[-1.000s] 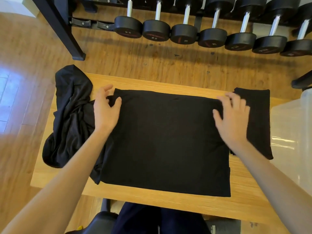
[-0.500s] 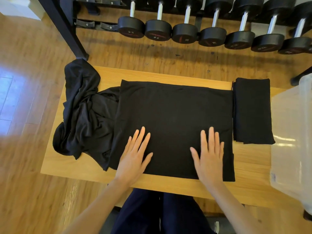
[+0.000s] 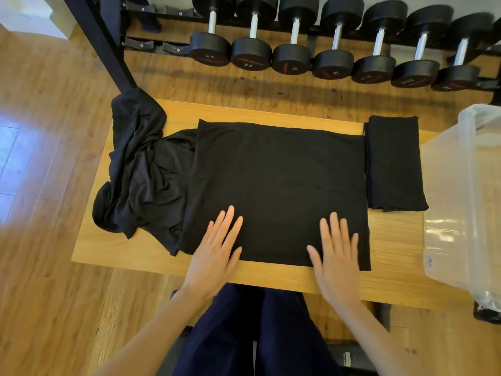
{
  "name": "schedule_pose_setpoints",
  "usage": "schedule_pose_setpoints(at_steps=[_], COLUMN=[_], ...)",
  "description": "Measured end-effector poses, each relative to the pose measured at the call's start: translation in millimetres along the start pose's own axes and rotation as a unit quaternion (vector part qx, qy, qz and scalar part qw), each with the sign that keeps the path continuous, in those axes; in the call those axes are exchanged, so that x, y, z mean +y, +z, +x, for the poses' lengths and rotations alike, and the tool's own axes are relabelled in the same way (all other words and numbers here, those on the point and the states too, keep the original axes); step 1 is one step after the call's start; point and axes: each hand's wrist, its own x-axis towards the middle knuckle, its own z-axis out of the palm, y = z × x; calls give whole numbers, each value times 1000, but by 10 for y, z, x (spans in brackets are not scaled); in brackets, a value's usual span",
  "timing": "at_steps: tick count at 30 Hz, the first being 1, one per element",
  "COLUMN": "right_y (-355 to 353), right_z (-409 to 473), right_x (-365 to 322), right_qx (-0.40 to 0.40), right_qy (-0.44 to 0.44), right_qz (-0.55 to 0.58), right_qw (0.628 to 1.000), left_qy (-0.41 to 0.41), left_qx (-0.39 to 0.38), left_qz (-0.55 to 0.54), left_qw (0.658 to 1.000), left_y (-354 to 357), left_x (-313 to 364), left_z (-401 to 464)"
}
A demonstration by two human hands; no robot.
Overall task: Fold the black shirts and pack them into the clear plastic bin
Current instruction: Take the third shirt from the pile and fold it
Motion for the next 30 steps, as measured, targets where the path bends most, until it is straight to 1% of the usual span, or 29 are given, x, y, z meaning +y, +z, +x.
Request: schedule_pose_setpoints(at_steps=[2, 4, 12, 15, 18, 20, 22, 25, 30], right_y=[80, 126, 91, 80, 30, -41, -130, -199, -317], right_z=[-105, -182, -375, -399, -399, -405, -417, -451, -347], right_x=[-57, -40, 270, 301, 290, 321, 394, 548, 682], right_qx=[-8, -12, 1, 4, 0, -5, -2, 0, 35], right_qy=[-7, 7, 46, 49, 42, 39, 29, -5, -73], right_qz=[-3, -1, 28, 37, 74, 117, 133, 106, -10], right_qw=[1000, 1000, 999, 998, 996, 992, 991, 994, 997], left_qy=[23, 22, -64, -83, -84, -73, -52, -32, -3], left_qx=[-5, -11, 4, 13, 28, 53, 73, 69, 56], left_qz=[4, 2, -31, -40, -79, -101, -97, -71, -18], left_qw=[1000, 1000, 997, 996, 993, 991, 991, 995, 998], left_y=[55, 100, 119, 109, 58, -14, -102, -219, -367], left_x=[43, 42, -210, -270, -295, -349, -436, -568, -705], left_z=[-62, -136, -479, -565, -600, -618, -627, -597, -464])
